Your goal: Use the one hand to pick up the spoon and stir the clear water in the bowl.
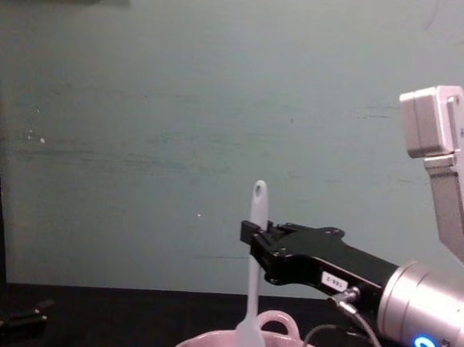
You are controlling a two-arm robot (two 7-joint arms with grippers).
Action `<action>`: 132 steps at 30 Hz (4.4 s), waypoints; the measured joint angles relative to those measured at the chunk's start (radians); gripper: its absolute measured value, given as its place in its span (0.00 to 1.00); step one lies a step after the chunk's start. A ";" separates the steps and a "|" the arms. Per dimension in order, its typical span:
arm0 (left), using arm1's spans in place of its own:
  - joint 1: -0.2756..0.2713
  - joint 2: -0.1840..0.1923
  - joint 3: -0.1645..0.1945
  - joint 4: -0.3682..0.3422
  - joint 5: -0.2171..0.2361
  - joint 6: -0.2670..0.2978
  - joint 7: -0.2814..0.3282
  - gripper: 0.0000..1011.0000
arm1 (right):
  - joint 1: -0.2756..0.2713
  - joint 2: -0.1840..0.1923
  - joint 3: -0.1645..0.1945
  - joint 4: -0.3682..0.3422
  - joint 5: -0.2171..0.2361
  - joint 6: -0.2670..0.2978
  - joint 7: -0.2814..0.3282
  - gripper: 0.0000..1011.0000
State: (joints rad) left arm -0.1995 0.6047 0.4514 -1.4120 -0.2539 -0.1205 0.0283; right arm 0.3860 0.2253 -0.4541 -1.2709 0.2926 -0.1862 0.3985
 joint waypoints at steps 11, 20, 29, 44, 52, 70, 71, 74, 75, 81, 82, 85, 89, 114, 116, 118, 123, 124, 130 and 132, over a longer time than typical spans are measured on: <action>0.000 0.000 0.000 0.000 0.000 0.000 0.000 1.00 | -0.067 0.064 0.041 -0.138 -0.008 0.087 0.009 0.12; 0.000 0.000 0.000 0.000 0.000 0.000 0.000 1.00 | -0.097 0.080 0.095 -0.195 0.129 0.205 0.050 0.12; 0.000 0.000 0.000 0.000 0.000 0.000 0.000 1.00 | -0.107 0.113 0.140 -0.267 0.238 0.252 0.067 0.12; 0.000 0.000 0.000 0.000 0.000 0.000 0.000 1.00 | -0.112 0.207 0.302 -0.372 0.488 0.448 0.047 0.12; 0.000 0.000 0.000 0.000 0.000 0.000 0.000 1.00 | -0.090 0.239 0.332 -0.318 0.556 0.484 0.044 0.12; 0.000 0.000 0.000 0.000 0.000 0.000 0.000 1.00 | -0.032 0.261 0.243 -0.130 0.562 0.436 0.104 0.12; 0.000 0.000 0.000 0.000 0.000 0.000 0.000 1.00 | -0.032 0.260 0.239 -0.125 0.561 0.432 0.105 0.12; 0.000 0.000 0.000 0.000 0.000 0.000 0.000 1.00 | -0.026 0.259 0.219 -0.094 0.556 0.418 0.113 0.12; 0.000 0.000 0.000 0.000 0.000 0.000 0.000 1.00 | -0.024 0.259 0.215 -0.088 0.556 0.415 0.114 0.12; 0.000 0.000 0.000 0.000 0.000 0.000 0.000 1.00 | -0.014 0.258 0.186 -0.049 0.553 0.397 0.120 0.12; 0.000 0.000 0.000 0.000 0.000 0.000 0.000 1.00 | -0.013 0.258 0.183 -0.045 0.553 0.395 0.120 0.12; 0.000 0.000 0.000 0.000 0.000 0.000 0.000 1.00 | -0.008 0.257 0.172 -0.028 0.554 0.390 0.121 0.12; 0.000 0.000 0.000 0.000 0.000 0.000 0.000 1.00 | -0.002 0.257 0.156 -0.010 0.559 0.385 0.119 0.12; 0.000 0.000 0.000 0.000 0.000 0.000 0.000 1.00 | 0.027 0.263 0.108 0.040 0.589 0.364 0.125 0.12; 0.000 0.000 0.000 0.000 0.000 0.000 0.000 1.00 | 0.027 0.263 0.108 0.039 0.588 0.364 0.124 0.14; 0.000 0.000 0.000 0.000 0.000 0.000 0.000 1.00 | 0.026 0.263 0.108 0.039 0.588 0.364 0.123 0.21; 0.000 0.000 0.000 0.000 0.000 0.000 0.000 1.00 | 0.026 0.263 0.109 0.037 0.587 0.365 0.122 0.34; 0.000 0.000 0.000 0.000 0.000 0.000 0.000 1.00 | 0.026 0.263 0.109 0.037 0.587 0.365 0.122 0.38; 0.000 0.000 0.000 0.000 0.000 0.000 0.000 1.00 | 0.025 0.263 0.109 0.036 0.585 0.366 0.122 0.56; 0.000 0.000 0.000 0.000 0.000 0.000 0.000 1.00 | 0.025 0.263 0.110 0.036 0.585 0.366 0.121 0.64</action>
State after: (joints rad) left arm -0.1995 0.6047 0.4513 -1.4120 -0.2539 -0.1205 0.0283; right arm 0.4108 0.4886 -0.3443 -1.2353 0.8777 0.1799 0.5198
